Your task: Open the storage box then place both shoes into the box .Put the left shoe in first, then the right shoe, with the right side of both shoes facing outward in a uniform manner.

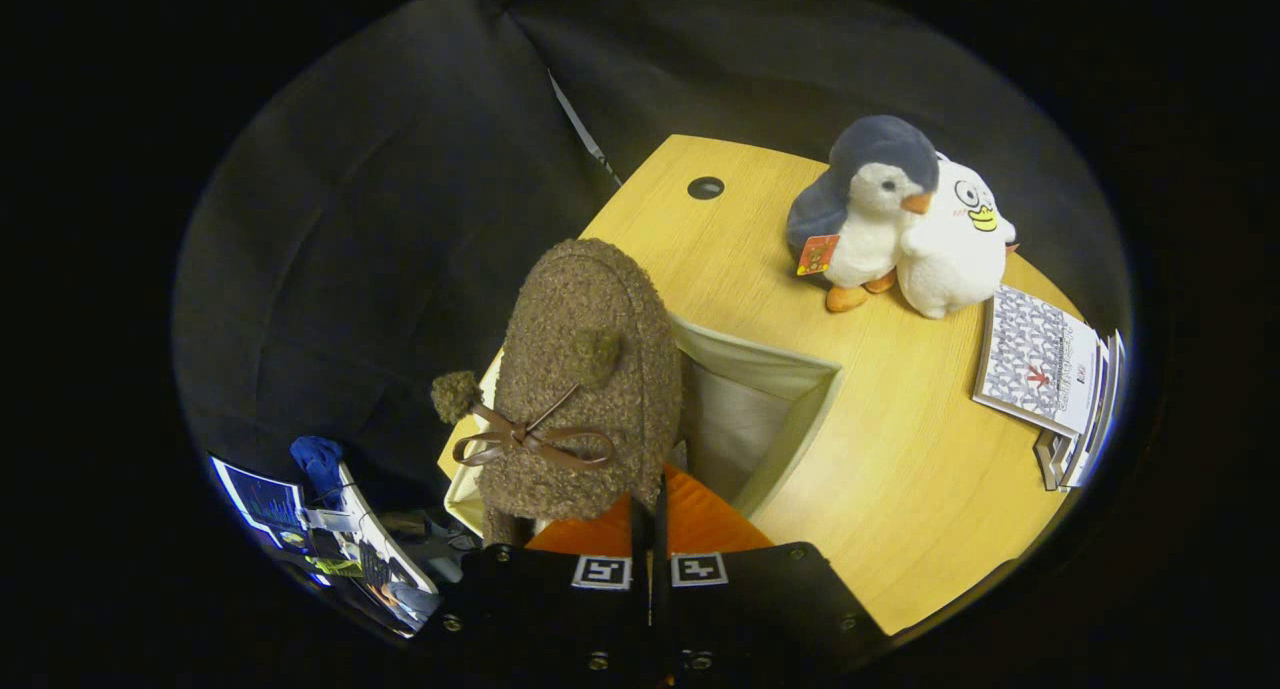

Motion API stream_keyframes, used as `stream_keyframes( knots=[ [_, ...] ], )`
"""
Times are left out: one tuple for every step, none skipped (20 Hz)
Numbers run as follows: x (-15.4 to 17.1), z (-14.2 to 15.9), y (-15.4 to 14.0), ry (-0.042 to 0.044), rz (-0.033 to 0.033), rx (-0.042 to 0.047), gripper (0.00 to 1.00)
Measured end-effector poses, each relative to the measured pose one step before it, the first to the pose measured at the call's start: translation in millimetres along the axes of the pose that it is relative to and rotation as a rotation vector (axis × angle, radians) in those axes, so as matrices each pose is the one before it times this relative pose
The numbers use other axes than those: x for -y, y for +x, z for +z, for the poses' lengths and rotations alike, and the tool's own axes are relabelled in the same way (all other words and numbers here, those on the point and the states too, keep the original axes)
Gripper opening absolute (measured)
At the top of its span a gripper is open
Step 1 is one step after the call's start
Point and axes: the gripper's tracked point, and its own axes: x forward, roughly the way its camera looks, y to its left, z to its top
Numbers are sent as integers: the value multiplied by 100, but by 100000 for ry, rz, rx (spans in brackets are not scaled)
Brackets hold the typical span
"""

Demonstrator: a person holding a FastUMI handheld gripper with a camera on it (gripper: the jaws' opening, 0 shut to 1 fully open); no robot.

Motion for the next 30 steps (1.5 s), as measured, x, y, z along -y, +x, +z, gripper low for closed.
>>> stream_keyframes(
  knots=[
    [-179, -242, 906, -897, -1376, -1380, 1],
    [-127, -196, 972, -1332, -1615, -1544, 1],
    [103, -232, 1134, -1001, -1889, -1560, 1],
    [97, -215, 1030, -651, -1754, -1201, 1],
    [2, -308, 903, 212, -1502, -1421, 1],
    [-152, -294, 646, 831, -745, -1329, 1],
    [-294, -225, 517, 647, 421, -880, 1],
    [-544, -170, 90, 633, 1999, 149, 1],
    [-880, -49, -219, 828, 3460, 1057, 4],
    [-521, 79, -698, 578, 2017, 989, 16],
    [-473, 144, -589, 993, 2569, 2284, 22],
    [-465, 107, -1028, 1117, 2221, 1833, 40],
    [-353, -69, -1072, 1208, 2274, 1433, 54],
    [-259, -102, -1099, 796, 2189, 2309, 68],
    [64, 110, -1244, 597, 1517, 2232, 82],
    [79, -35, -1396, 829, 1488, 3002, 89],
    [-38, 2, -1440, 622, 1862, 3330, 92],
    [292, 198, -1515, 588, 563, 3830, 95],
    [523, 295, -1402, -7, 319, 4664, 97],
    [645, 561, -1547, -936, -730, 5509, 98],
    [1067, 668, -1494, -1490, -2039, 6397, 98],
    [1179, 725, -1595, -1521, -3216, 7254, 98],
    [1122, 861, -1624, -1213, -2720, 7255, 98],
    [1224, 1139, -1653, -251, -2494, 7212, 98],
    [1184, 1160, -1861, 613, -2293, 7135, 98],
    [1335, 1278, -1770, 902, -2200, 6781, 98],
    [1378, 1457, -1606, 1345, -2440, 6101, 97],
    [1629, 1269, -1577, 1034, -3633, 4933, 98],
    [1631, 1093, -1638, 370, -3001, 5109, 97],
    [1584, 1347, -1510, -289, -3506, 4850, 97]
  ],
)
